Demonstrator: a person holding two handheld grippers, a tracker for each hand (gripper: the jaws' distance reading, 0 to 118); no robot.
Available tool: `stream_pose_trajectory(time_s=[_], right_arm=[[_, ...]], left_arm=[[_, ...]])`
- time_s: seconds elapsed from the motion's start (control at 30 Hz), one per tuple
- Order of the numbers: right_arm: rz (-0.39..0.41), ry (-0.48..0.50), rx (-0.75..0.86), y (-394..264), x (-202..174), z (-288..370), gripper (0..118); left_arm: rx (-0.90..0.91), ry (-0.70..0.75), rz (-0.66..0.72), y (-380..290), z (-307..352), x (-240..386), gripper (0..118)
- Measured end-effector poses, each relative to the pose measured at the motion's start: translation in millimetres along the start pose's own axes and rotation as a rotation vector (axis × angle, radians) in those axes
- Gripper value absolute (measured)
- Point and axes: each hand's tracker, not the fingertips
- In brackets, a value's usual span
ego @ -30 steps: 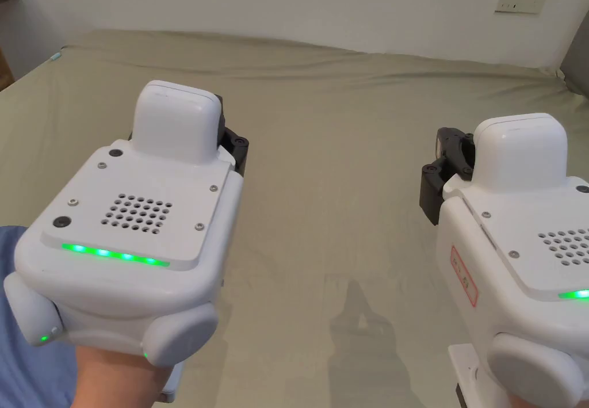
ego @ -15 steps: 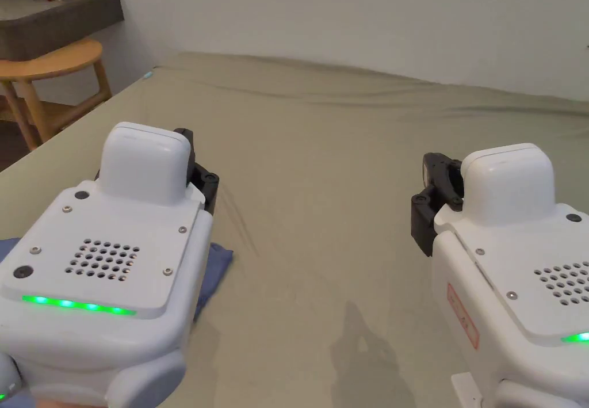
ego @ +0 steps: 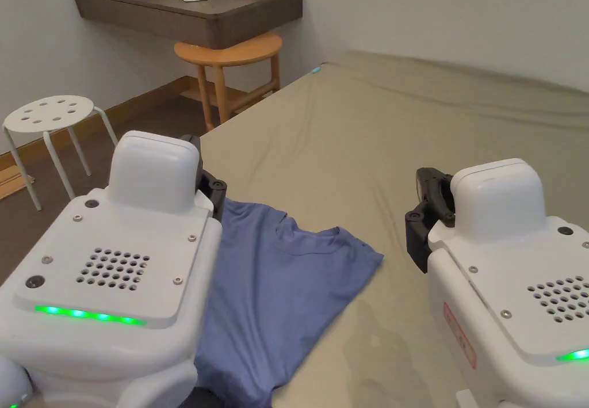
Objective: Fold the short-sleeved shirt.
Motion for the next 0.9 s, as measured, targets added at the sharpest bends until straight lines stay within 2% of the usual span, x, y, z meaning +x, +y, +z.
stream_pose_trajectory(time_s=[0.17, 0.33, 0.63, 0.83, 0.87, 0.9], right_arm=[[0.013, 0.050, -0.007, -6, -10, -14, 0], [0.018, 0.051, -0.021, -9, -8, -22, 0], [0.006, 0.014, -0.097, -31, 5, -48, 0], [0.021, -0.033, -0.162, -48, 21, -64, 0], [0.014, -0.040, -0.173, -51, 25, -66, 0], [0.006, -0.047, -0.186, -54, 29, -68, 0]], left_arm=[[-0.035, 0.012, 0.007, -10, -6, -13, 0], [-0.102, -0.042, 0.025, -24, -32, -9, 0], [-0.510, -0.205, 0.114, -104, -147, 4, 0], [-0.684, -0.184, 0.143, -173, -218, 16, 0], [-0.700, -0.181, 0.140, -182, -227, 19, 3], [-0.736, -0.172, 0.136, -193, -237, 22, 14]])
